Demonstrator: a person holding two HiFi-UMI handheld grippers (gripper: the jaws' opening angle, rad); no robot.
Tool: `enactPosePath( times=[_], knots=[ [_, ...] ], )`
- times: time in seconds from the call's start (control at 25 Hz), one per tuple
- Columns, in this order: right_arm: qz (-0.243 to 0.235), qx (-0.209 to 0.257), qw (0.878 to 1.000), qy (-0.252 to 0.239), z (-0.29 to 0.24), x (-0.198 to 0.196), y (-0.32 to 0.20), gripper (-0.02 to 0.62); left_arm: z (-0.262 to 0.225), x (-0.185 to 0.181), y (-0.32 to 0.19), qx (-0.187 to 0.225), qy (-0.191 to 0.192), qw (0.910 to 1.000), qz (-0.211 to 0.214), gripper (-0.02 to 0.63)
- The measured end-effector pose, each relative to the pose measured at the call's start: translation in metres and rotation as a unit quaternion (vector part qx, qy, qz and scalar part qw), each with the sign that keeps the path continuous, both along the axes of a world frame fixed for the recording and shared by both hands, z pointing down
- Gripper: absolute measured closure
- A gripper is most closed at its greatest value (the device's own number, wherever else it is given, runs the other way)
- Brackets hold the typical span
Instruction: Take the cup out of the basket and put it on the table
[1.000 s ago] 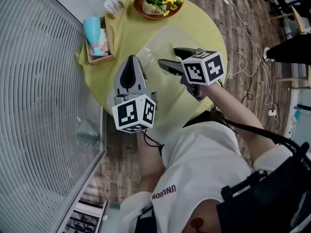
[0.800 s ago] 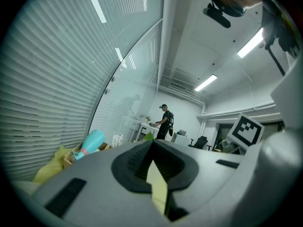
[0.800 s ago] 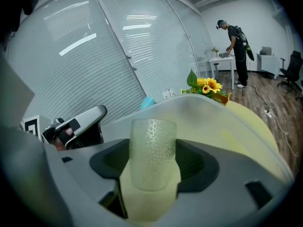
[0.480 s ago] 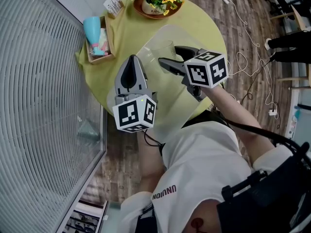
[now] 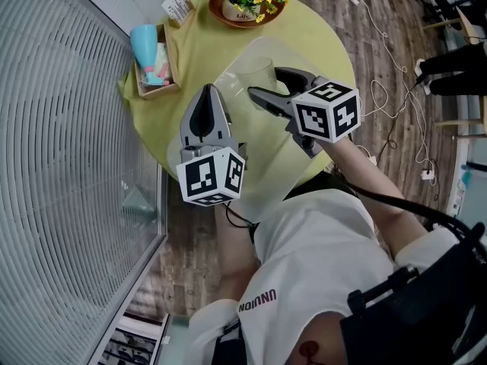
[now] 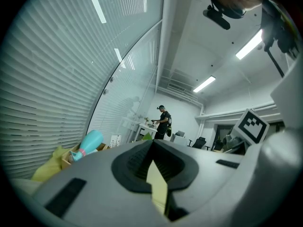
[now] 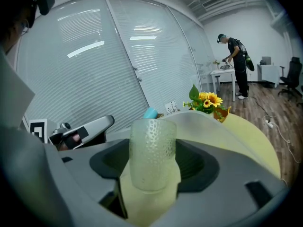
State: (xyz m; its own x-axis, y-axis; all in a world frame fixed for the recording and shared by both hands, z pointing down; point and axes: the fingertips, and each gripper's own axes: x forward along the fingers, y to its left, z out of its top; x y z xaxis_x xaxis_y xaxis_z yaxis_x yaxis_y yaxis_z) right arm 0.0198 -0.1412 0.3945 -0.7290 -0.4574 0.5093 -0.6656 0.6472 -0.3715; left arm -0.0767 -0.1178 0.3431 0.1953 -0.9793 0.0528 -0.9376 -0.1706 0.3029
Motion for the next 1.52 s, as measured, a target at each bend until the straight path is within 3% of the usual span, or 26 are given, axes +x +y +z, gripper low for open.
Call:
enactPosePath(
  times=[1.04,1.52],
  knots=[
    [0.027,0.11,0.993,-0.025,-0.034,0.006,-0.006,0.279,-0.001,0.001,0.0,0.008,0.001,1.0,0.001,0.592],
    [0.031,0.124,0.991,-0.029,-0.037,0.007,-0.005,0.279,0.0,0.003,0.0,0.007,0.0,1.0,0.004,0.592]
  ],
)
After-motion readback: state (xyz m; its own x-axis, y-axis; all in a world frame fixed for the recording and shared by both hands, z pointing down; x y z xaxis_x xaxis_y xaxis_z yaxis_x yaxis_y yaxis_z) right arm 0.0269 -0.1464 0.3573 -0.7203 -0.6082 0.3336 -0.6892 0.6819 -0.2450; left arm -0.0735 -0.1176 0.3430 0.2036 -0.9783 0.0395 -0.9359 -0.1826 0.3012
